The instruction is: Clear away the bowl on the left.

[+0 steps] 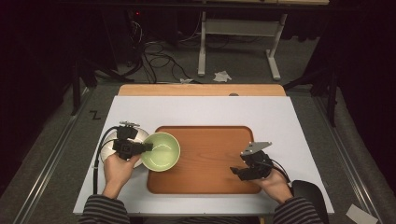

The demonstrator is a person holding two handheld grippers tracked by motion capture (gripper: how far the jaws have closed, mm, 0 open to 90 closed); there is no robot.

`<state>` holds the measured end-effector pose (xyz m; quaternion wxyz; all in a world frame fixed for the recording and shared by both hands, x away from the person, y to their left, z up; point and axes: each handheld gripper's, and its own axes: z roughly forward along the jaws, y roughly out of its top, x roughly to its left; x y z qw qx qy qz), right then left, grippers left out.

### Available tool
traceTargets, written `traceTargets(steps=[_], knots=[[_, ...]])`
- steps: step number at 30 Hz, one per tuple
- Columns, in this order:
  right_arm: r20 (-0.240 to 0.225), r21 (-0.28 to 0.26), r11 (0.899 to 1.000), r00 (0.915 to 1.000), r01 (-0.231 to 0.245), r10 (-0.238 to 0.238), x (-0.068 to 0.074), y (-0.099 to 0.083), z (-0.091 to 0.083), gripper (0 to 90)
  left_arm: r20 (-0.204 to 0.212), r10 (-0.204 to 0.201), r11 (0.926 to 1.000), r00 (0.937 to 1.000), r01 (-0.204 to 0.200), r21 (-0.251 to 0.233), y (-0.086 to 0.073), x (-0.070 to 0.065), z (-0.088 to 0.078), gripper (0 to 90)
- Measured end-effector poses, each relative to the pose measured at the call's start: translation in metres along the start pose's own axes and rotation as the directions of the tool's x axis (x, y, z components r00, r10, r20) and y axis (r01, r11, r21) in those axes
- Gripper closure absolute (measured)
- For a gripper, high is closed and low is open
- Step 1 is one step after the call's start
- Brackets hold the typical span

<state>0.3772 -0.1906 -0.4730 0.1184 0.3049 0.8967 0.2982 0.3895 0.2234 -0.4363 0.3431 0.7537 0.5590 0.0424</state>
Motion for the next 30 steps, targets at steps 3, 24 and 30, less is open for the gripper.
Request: traceTargets(steps=[3, 24, 30], knots=[[0.000, -0.001, 1.000, 1.0000, -0.001, 0.001, 0.000, 0.000, 0.000, 36.8, 0.007, 0.011, 0.9999, 0.9999, -0.011, 0.002, 0.003, -0.005, 0.004, 83.3], [-0.003, -0.004, 1.000, 1.0000, 0.002, -0.002, 0.000, 0.000, -0.001, 36.8, 0.066, 0.100, 0.9934, 0.9928, -0.103, 0.050, 0.023, -0.049, 0.041, 83.2], [-0.004, -0.008, 1.000, 1.0000, 0.004, -0.004, 0.000, 0.000, -0.001, 36.8, 0.079, 0.114, 0.9908, 0.9903, -0.119, 0.064, 0.029, -0.059, 0.050, 83.2]])
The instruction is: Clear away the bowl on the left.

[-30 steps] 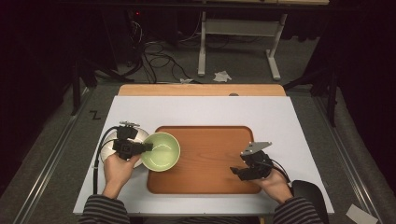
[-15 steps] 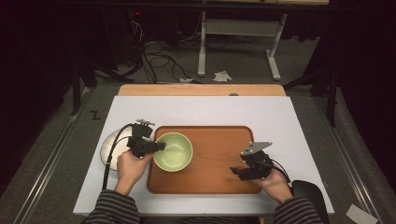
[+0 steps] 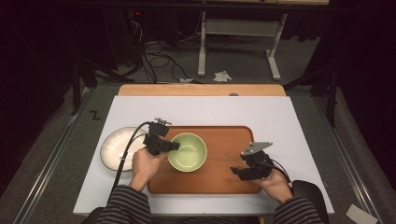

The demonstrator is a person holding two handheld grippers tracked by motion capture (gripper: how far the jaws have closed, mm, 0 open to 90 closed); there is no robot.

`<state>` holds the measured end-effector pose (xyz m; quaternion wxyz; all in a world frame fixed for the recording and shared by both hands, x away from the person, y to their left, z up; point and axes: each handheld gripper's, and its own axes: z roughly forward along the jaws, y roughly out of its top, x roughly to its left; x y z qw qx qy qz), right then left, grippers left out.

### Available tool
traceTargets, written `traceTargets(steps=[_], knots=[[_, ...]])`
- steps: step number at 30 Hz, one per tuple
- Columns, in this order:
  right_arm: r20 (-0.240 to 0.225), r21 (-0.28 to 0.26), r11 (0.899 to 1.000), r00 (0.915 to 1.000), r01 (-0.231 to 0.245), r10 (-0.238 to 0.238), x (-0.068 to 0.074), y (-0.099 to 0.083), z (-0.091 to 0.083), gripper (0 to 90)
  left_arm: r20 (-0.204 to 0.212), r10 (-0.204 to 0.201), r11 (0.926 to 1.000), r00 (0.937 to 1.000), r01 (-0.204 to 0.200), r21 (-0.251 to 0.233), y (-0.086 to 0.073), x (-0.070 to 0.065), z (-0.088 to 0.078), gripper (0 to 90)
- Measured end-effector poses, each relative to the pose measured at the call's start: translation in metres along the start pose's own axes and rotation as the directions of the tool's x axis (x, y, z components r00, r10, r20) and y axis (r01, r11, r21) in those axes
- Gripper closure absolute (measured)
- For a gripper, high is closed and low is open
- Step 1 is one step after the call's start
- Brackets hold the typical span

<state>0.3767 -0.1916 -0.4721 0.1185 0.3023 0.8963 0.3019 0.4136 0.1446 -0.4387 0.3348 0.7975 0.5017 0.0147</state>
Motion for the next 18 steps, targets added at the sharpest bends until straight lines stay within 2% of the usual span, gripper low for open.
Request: traceTargets(steps=[6, 10, 18], knots=[[0.000, 0.000, 1.000, 1.0000, -0.007, 0.007, 0.000, 0.000, -0.001, 36.8, 0.013, 0.015, 0.9998, 0.9998, -0.015, 0.014, 0.007, -0.008, 0.009, 83.3], [-0.001, 0.000, 1.000, 1.0000, -0.003, 0.003, 0.000, 0.000, -0.001, 36.8, 0.025, 0.007, 0.9998, 0.9996, -0.008, 0.021, 0.010, -0.011, 0.018, 83.2], [-0.004, -0.003, 1.000, 1.0000, -0.005, 0.005, 0.000, 0.000, -0.001, 36.8, 0.022, 0.019, 0.9990, 0.9996, -0.020, 0.041, 0.018, -0.018, 0.030, 83.2]])
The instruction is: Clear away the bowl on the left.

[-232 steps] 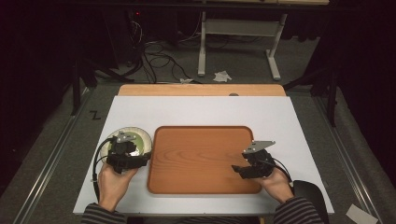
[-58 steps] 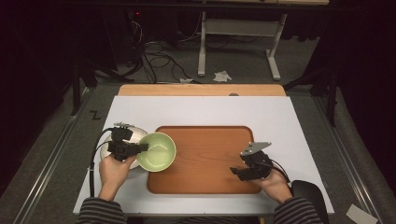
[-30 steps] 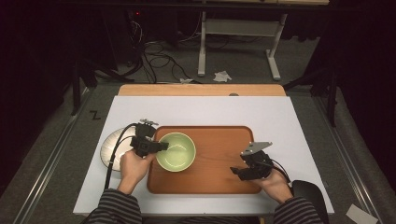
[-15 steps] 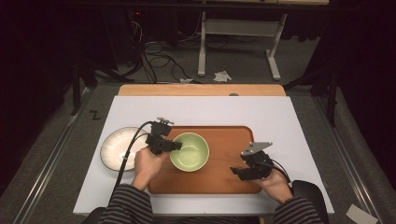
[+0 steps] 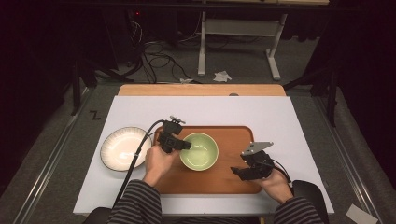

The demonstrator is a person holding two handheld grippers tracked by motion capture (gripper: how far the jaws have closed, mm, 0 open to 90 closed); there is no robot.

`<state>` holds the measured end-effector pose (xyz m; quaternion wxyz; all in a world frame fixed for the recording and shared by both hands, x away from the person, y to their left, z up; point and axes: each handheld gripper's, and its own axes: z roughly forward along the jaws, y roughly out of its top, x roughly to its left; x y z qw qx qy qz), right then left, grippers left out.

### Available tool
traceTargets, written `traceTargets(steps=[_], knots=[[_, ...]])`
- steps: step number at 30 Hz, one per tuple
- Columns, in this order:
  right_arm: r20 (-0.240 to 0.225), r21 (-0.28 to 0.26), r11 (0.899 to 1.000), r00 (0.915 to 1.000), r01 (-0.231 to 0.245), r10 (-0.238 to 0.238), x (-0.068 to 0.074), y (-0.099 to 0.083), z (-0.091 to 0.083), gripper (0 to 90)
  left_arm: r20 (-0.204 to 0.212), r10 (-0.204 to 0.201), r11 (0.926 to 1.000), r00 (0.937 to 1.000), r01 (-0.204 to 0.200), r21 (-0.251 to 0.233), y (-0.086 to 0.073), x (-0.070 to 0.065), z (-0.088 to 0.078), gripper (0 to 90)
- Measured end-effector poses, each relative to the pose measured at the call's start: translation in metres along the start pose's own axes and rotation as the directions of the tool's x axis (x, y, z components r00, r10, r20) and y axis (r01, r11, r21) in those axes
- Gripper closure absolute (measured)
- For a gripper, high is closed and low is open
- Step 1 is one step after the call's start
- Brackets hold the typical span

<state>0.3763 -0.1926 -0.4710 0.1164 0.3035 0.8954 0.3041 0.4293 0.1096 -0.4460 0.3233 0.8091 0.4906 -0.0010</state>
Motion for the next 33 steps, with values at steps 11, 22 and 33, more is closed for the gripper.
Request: traceTargets(steps=[11, 22, 33], knots=[[0.000, -0.002, 1.000, 1.0000, -0.002, 0.002, 0.000, 0.000, 0.000, 36.8, 0.004, -0.015, 0.9997, 0.9999, 0.015, 0.018, 0.005, -0.003, 0.017, 83.1], [-0.001, 0.000, 1.000, 1.0000, -0.003, 0.003, 0.000, 0.000, -0.001, 36.8, 0.010, -0.037, 0.9988, 0.9993, 0.037, 0.033, 0.008, -0.006, 0.034, 83.0], [-0.007, 0.001, 1.000, 1.0000, -0.001, 0.001, 0.000, 0.000, -0.001, 36.8, 0.020, -0.049, 0.9972, 0.9986, 0.048, 0.057, 0.008, -0.008, 0.047, 82.8]])
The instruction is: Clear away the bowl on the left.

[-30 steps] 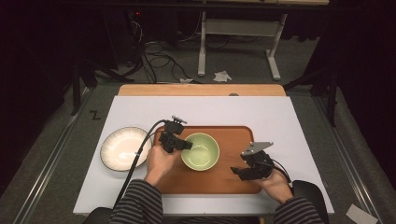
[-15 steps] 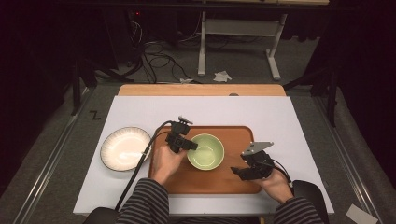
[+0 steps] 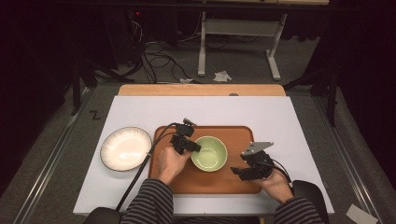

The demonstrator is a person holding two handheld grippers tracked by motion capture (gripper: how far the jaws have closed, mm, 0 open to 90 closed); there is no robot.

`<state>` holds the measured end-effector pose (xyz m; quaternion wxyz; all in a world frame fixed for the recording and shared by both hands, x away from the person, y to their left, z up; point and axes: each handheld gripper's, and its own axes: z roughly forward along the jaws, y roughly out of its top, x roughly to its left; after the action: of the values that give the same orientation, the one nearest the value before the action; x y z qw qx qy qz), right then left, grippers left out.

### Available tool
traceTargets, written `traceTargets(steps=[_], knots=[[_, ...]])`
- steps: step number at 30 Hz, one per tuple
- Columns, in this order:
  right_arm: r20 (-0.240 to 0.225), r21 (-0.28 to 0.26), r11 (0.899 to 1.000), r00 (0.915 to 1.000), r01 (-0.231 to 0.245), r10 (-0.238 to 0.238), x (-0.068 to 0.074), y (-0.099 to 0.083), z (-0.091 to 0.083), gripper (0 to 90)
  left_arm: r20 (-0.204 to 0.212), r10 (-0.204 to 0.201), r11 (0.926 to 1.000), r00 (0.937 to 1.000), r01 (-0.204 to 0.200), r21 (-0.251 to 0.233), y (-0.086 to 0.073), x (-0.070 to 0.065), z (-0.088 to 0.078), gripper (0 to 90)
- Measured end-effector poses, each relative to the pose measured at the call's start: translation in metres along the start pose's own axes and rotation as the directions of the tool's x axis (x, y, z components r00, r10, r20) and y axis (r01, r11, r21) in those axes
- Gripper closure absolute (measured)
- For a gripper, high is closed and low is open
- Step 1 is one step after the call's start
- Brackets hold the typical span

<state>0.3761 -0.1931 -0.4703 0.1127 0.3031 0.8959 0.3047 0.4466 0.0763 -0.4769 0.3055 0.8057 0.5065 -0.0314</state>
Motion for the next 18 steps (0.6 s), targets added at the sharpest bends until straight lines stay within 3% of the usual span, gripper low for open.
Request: traceTargets(steps=[18], knots=[[-0.001, -0.004, 1.000, 1.0000, 0.004, -0.004, 0.0001, -0.0002, 0.0013, 36.7, 0.003, -0.012, 0.9999, 0.9999, 0.012, 0.008, 0.0009, 0.0029, 0.0033, 81.1]])
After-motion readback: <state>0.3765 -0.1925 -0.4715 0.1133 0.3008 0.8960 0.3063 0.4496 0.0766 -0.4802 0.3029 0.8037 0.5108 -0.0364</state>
